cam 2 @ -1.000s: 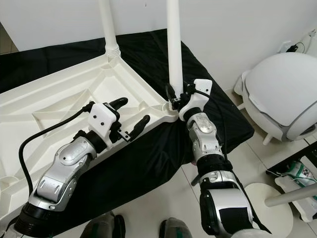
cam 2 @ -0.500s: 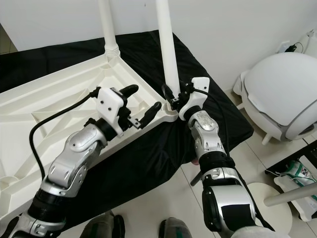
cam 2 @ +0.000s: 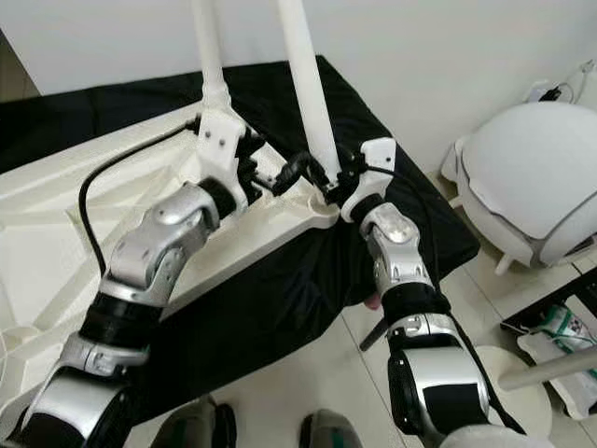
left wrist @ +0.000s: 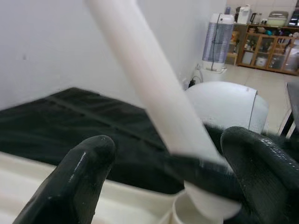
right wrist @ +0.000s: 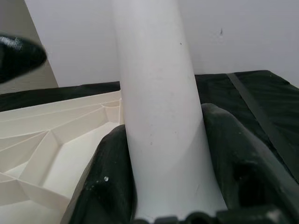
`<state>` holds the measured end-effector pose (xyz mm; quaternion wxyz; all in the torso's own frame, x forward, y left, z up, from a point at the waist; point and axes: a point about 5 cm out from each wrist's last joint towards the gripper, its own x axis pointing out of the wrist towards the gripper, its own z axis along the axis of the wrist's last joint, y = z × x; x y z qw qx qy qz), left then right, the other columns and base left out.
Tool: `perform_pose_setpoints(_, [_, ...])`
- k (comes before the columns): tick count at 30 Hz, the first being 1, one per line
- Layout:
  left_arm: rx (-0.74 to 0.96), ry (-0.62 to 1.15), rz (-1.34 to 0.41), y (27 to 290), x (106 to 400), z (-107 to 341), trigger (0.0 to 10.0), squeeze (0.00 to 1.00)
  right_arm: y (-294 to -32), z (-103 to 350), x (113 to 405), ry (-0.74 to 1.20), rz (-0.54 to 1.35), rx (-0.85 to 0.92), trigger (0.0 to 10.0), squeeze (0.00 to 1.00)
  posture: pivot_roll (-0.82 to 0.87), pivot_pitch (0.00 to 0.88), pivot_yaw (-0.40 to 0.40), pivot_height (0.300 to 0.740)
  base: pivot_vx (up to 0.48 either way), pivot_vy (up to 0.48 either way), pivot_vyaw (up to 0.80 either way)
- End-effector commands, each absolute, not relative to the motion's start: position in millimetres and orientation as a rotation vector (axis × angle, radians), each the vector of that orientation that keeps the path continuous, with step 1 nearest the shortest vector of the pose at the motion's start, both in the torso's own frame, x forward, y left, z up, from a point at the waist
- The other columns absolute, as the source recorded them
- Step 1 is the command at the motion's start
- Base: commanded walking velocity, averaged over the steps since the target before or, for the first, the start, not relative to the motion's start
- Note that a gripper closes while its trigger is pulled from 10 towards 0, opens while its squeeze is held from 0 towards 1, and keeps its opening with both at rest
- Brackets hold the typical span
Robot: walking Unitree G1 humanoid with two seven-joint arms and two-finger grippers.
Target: Building children table
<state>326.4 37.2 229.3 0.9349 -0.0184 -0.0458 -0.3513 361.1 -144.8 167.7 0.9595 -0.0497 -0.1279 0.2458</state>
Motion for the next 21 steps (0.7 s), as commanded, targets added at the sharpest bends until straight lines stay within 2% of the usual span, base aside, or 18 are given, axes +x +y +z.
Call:
perform_pose_setpoints(1, [-0.034,-0.016,-0.691,36,334,223,10.0,0.00,-140,170,361,-0.281,0.515,-0.120,10.0,0.00,-0.05,0.024,0.006,0.740,0.000,0.000,0.00])
perform_pose_setpoints(14, [-0.194,0.073,-0.723,33,362,256,10.0,0.00,-132,163,357,-0.280,0.550,-0.138,10.0,0.00,-0.05,0.025,0.015,0.740,0.000,0.000,0.00])
perform_pose_setpoints(21, [-0.246,0.076,-0.754,29,365,266,10.0,0.00,-130,160,355,-0.276,0.561,-0.145,10.0,0.00,-0.05,0.022,0.019,0.740,0.000,0.000,0.00])
